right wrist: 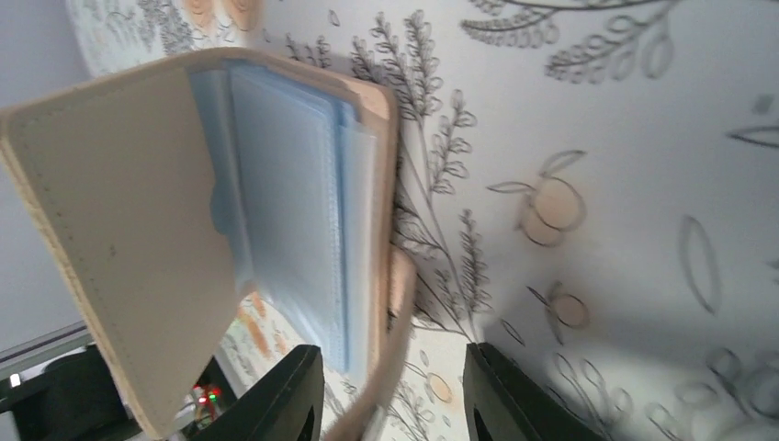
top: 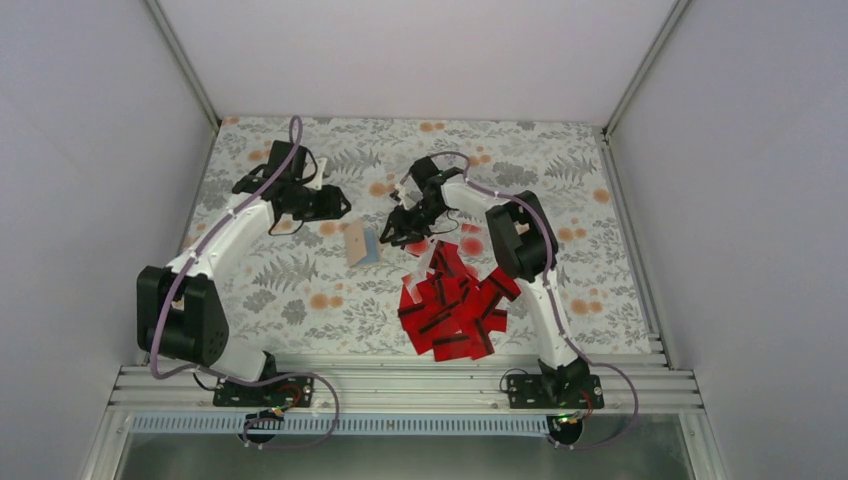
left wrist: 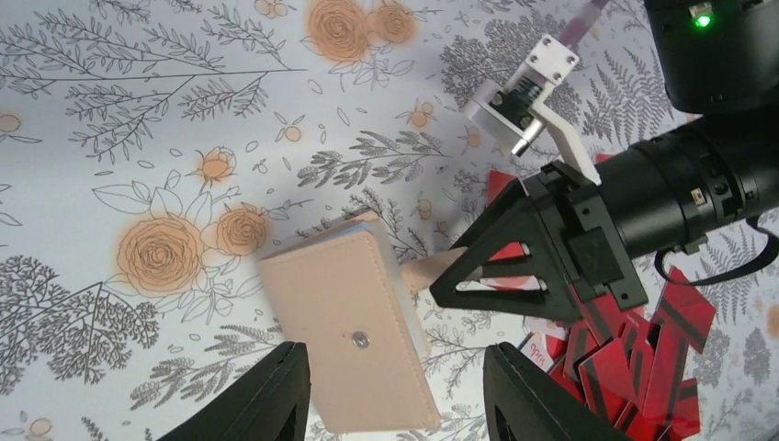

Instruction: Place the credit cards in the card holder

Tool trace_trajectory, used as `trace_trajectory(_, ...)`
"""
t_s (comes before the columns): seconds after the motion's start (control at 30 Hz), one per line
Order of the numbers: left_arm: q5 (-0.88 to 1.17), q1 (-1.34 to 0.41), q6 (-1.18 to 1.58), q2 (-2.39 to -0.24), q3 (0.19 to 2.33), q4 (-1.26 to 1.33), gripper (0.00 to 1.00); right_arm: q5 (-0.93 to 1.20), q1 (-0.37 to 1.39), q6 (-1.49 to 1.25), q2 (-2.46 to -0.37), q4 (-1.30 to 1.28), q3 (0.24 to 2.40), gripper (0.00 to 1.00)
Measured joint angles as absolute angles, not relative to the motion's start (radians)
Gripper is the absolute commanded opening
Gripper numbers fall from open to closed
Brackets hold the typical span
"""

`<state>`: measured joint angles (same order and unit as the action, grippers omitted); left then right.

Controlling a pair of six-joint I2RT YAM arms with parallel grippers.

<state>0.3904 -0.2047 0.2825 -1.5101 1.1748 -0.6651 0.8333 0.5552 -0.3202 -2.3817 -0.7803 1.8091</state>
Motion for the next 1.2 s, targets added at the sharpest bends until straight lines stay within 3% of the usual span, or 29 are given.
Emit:
trace_trajectory(0.17, 0.311, -0.242, 0.284, -1.438, 1.154, -0.683, 0.48, 0.751, 0.554, -0.319, -2.349, -0.817, 1.803, 0.53)
trace_trajectory(0.27, 0.247, -0.237, 0.3, -1.417, 1.113, -0.694, 0.48, 0.71, 0.554, -0.321, -2.331, -0.831, 1.8, 0.52)
trace_trajectory(0.5, 0.178, -0.191, 0.312, -1.413, 0.999, -0.72, 0.47, 0.648, 0.564, -0.338, -2.321, -0.836, 1.791, 0.23)
trace_trajectory(0.6, 0.176, -0.177, 0.32, -1.413, 0.971, -0.72, 0.47, 0.626, 0.579, -0.358, -2.321, -0.838, 1.792, 0.16)
trace_trajectory(0.97, 0.19, -0.164, 0.326, -1.333, 0.885, -0.717, 0.47, 0.609, 0.664, -0.39, -2.321, -0.85, 1.831, 0.27)
trace_trajectory(1.2, 0.194, -0.159, 0.326, -1.299, 0.879, -0.723, 0.47, 0.615, 0.684, -0.4, -2.323, -0.857, 1.877, 0.28)
